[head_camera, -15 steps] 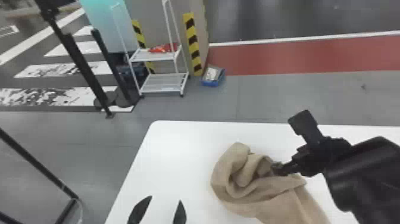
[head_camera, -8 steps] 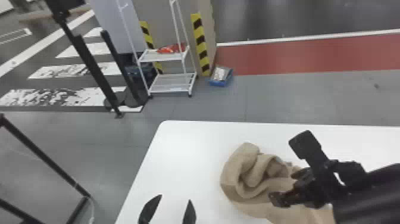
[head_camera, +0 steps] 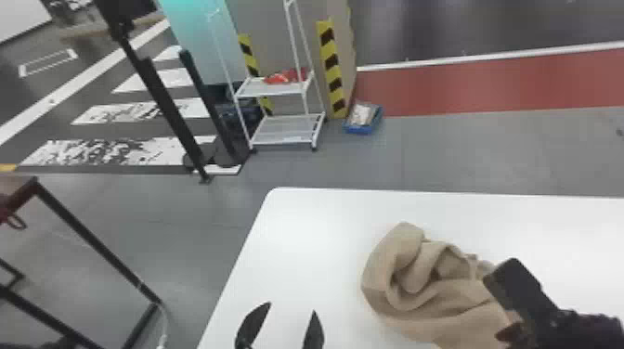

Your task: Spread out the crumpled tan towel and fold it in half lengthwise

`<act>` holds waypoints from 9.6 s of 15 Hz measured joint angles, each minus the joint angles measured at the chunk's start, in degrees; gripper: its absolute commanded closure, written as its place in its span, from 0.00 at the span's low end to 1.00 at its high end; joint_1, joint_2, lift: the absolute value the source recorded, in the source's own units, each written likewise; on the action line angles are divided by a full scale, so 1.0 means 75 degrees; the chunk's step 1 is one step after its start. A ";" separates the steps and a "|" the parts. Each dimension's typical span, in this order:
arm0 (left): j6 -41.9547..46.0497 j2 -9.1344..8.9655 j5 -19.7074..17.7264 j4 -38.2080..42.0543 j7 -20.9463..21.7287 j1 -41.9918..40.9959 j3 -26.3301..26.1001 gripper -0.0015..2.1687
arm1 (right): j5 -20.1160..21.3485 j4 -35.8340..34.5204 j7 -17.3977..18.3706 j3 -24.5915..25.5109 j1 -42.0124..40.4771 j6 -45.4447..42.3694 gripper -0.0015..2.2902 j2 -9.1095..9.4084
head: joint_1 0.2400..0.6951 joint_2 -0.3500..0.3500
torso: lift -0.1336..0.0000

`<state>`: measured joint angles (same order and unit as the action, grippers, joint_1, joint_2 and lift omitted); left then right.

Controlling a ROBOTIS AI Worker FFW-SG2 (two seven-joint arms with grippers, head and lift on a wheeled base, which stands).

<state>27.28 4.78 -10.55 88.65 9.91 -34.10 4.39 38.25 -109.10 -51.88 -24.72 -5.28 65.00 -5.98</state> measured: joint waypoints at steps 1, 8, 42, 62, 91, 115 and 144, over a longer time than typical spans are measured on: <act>0.0000 -0.0004 0.0004 -0.0004 0.0003 0.0003 -0.0014 0.03 | 0.0044 -0.0042 0.0003 0.0001 -0.0074 0.0006 0.18 -0.0085 | 1.00 0.94 | 1.00; 0.0000 0.0002 0.0015 0.0004 0.0003 0.0001 -0.0035 0.03 | 0.0421 -0.0253 -0.0186 -0.0016 -0.0549 0.0153 0.18 -0.0477 | 1.00 0.88 | 1.00; 0.0039 0.0006 0.0029 -0.0055 0.0003 0.0014 -0.0035 0.03 | 0.1066 -0.0026 -0.0388 0.0359 -0.0382 -0.0011 0.58 -0.0624 | 1.00 0.77 | 1.00; -0.0311 0.0029 0.0772 -0.0045 0.1830 0.0234 -0.0488 0.07 | -0.4064 -0.1053 0.0925 0.4356 0.0786 -0.1581 0.58 0.0336 | 1.00 0.47 | 1.00; -0.1312 -0.0099 0.1526 -0.1787 -0.0348 0.2993 -0.2778 0.07 | -0.4125 -0.2015 0.2358 0.1891 0.6171 0.3040 0.58 0.0797 | 0.95 0.50 | 1.00; -0.0309 -0.0007 0.1727 -0.2023 0.1769 0.3291 -0.2864 0.07 | -0.7603 -0.5420 -0.1588 0.7588 0.0868 0.3147 0.58 0.0102 | 1.00 0.14 | 1.00; 0.0025 -0.0067 0.2682 -0.1407 0.1486 0.2955 -0.2622 0.06 | -0.3161 -0.3004 -0.3489 0.9402 0.0135 -0.4164 0.58 -0.0258 | 1.00 0.00 | 1.00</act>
<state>27.47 4.28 9.57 78.10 21.05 -11.93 -15.27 14.54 -131.63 -78.05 45.80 -4.27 33.78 -7.92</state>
